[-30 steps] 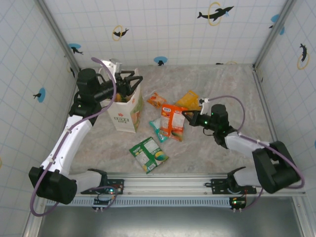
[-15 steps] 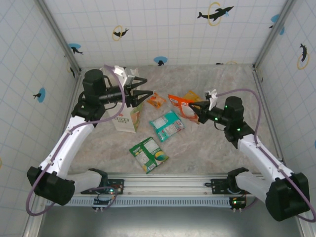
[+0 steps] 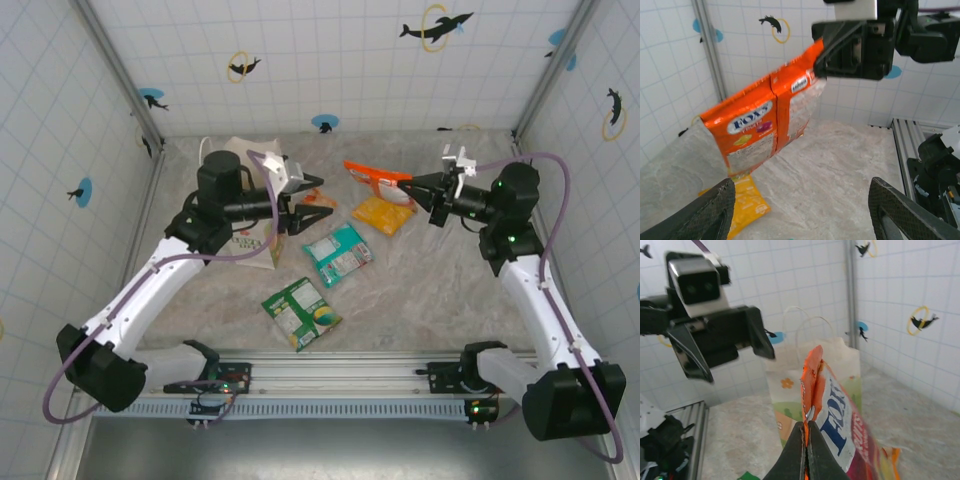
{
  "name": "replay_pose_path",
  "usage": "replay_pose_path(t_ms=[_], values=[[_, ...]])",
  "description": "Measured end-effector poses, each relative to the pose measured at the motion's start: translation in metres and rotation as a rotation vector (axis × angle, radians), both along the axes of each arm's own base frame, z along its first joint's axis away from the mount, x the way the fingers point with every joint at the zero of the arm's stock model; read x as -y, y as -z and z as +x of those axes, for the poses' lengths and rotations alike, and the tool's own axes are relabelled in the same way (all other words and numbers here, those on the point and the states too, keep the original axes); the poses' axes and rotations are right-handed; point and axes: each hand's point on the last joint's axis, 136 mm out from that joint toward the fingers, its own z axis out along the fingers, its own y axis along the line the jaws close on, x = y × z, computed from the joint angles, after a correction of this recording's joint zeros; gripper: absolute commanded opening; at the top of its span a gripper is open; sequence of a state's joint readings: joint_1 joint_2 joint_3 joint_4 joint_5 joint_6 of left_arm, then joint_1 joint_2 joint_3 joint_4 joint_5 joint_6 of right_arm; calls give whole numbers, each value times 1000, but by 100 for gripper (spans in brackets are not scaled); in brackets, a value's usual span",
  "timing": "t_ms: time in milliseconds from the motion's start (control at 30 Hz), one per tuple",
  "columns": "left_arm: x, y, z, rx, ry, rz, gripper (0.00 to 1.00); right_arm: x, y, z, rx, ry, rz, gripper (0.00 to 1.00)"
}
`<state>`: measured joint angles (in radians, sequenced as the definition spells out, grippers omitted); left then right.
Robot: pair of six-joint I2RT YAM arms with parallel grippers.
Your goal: Place the snacks into the paper bag
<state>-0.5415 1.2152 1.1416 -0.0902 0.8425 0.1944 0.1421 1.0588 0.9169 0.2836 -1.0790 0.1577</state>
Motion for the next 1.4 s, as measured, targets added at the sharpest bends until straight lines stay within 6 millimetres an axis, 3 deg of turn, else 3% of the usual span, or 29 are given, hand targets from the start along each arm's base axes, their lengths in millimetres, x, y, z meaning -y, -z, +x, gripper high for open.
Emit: replay_pose_path(t_ms=[200, 333, 633, 767, 1000, 1100, 1400], values=[[6, 26, 12, -32, -50, 10, 73, -5, -22, -13, 48, -103, 7, 0], [11, 28, 17, -22, -44, -3, 70, -6, -37, -22, 75, -145, 16, 0], [36, 37, 0, -37, 116, -19, 64, -9, -44, -28, 79, -173, 28, 0], [44, 31, -5, -27, 170, -38, 58, -11, -44, -30, 76, -181, 30, 0], [48, 17, -9, 15, 198, -82, 63, -13, -46, -31, 85, -186, 32, 0], [48, 15, -10, 13, 199, -89, 57, -14, -47, -31, 93, -185, 33, 0], [51, 14, -12, -35, 234, -105, 19, -17, -42, -28, 99, -169, 38, 0]])
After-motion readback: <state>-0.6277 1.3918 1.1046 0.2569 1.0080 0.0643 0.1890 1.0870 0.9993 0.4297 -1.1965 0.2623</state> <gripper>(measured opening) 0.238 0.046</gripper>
